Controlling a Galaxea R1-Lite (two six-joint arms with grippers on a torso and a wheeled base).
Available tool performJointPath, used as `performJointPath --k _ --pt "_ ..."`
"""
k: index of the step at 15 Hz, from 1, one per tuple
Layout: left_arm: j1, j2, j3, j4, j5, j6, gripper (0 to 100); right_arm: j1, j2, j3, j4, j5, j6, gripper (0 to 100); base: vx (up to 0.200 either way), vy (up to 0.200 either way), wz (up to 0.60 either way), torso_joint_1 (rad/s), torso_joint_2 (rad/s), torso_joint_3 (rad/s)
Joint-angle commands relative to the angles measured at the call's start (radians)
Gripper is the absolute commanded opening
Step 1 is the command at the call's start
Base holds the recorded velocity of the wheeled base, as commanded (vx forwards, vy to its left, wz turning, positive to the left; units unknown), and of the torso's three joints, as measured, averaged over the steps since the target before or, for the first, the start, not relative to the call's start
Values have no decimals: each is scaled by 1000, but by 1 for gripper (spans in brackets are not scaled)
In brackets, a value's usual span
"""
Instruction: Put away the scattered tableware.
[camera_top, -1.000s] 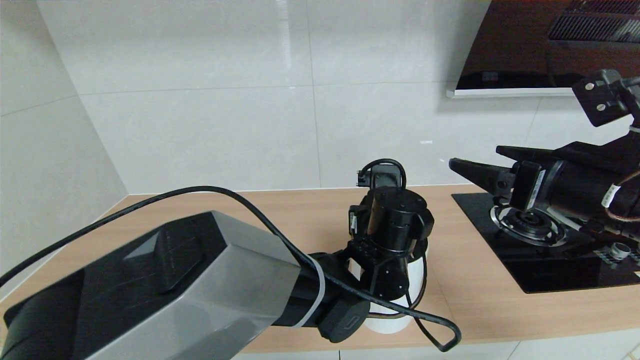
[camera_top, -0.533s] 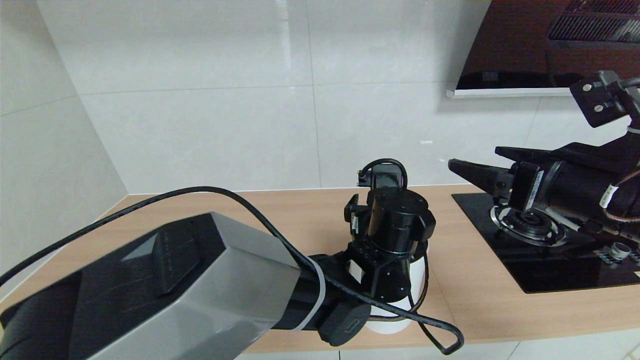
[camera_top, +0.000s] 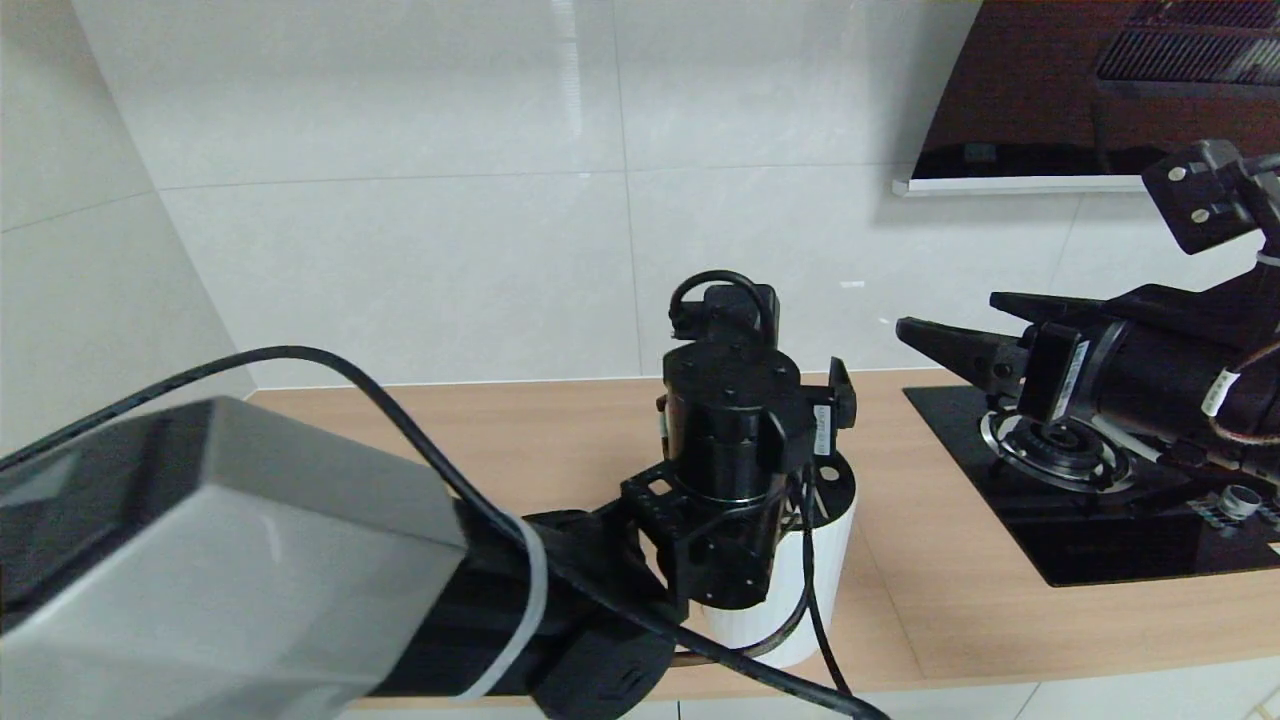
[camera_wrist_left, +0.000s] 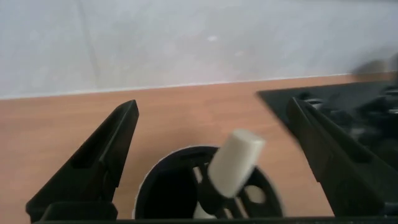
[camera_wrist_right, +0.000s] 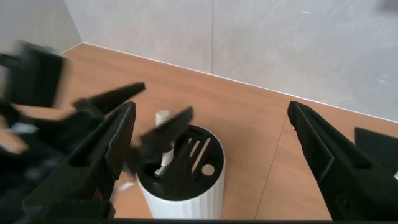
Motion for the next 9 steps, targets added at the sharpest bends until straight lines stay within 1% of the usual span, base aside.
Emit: performJointPath --k 1,3,4,5,6,7,9 --pt "43 -244 151 -9 -109 -2 100 0 -17 1 -4 -4 0 100 0 0 0 0 0 0" --pt "90 -376 250 -6 -169 1 100 -1 -55 16 -1 -12 0 100 0 0 0 0 0 0" --pt "125 -439 277 -2 -195 10 100 -20 -89 58 -2 -12 0 100 0 0 0 0 0 0" --pt "155 -499 286 15 -198 12 100 -66 -126 93 -7 -10 -3 100 0 0 0 0 0 0" --pt "179 -555 291 55 -197 12 100 -100 -172 116 -2 -4 -3 100 0 0 0 0 0 0" --pt "214 -632 308 120 -195 18 100 -136 -222 150 1 -1 -3 100 0 0 0 0 0 0" --pt "260 -786 378 232 -195 33 100 -204 -313 239 1 -1 -3 100 0 0 0 0 0 0"
